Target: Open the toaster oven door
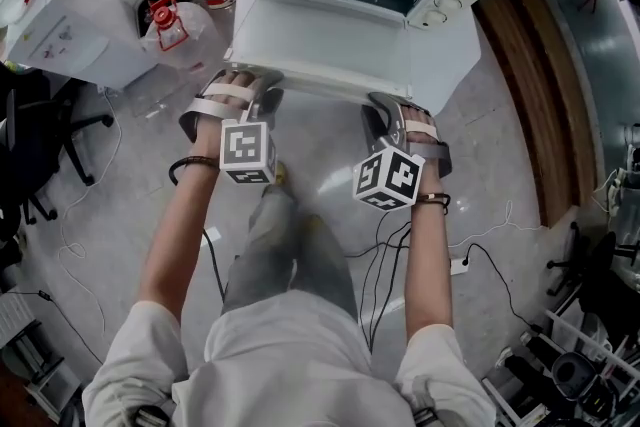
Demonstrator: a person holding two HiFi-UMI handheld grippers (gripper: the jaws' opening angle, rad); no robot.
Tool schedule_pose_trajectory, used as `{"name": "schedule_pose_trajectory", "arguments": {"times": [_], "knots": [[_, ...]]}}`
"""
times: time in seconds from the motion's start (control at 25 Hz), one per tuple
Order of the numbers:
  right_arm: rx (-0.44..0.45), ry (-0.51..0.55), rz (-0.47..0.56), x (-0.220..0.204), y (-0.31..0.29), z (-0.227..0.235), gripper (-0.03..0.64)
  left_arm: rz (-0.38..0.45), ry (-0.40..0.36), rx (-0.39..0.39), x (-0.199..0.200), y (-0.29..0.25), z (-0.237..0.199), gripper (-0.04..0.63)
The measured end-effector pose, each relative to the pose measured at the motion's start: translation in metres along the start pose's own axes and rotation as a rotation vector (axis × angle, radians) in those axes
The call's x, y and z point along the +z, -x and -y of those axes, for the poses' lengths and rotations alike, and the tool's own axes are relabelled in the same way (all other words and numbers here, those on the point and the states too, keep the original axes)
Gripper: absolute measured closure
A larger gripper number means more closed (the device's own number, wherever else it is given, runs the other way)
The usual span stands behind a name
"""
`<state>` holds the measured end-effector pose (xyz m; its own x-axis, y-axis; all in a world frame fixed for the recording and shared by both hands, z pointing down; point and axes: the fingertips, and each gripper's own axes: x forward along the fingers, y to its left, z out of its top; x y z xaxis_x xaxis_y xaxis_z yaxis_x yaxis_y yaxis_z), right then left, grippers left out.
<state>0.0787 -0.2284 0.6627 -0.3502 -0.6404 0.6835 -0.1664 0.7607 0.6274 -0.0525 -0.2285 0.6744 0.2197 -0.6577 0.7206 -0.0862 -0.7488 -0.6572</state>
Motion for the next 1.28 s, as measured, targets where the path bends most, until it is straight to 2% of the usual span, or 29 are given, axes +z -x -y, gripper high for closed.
{"name": "schedule_pose_trajectory", "arguments": {"times": [0.48,0.76,0.96,1.28], "knots": [[-0.113,0.011,0.055,-0.014,-0.024,-0.034,0.535,0.01,-0.009,0.099,-0.008,-0.03,0.039,0.414],[-0.17,-0.003,0.072,-0.019,-0.034,-0.044,0.534,0.018,-0.023,0.121,-0.011,-0.042,0.054,0.374],[-0.194,-0.019,0.082,-0.022,-0.043,-0.053,0.5,0.018,-0.035,0.137,-0.015,-0.052,0.064,0.341],[-0.249,-0.043,0.1,-0.028,-0.056,-0.062,0.477,0.031,-0.047,0.19,-0.017,-0.066,0.072,0.336]]}}
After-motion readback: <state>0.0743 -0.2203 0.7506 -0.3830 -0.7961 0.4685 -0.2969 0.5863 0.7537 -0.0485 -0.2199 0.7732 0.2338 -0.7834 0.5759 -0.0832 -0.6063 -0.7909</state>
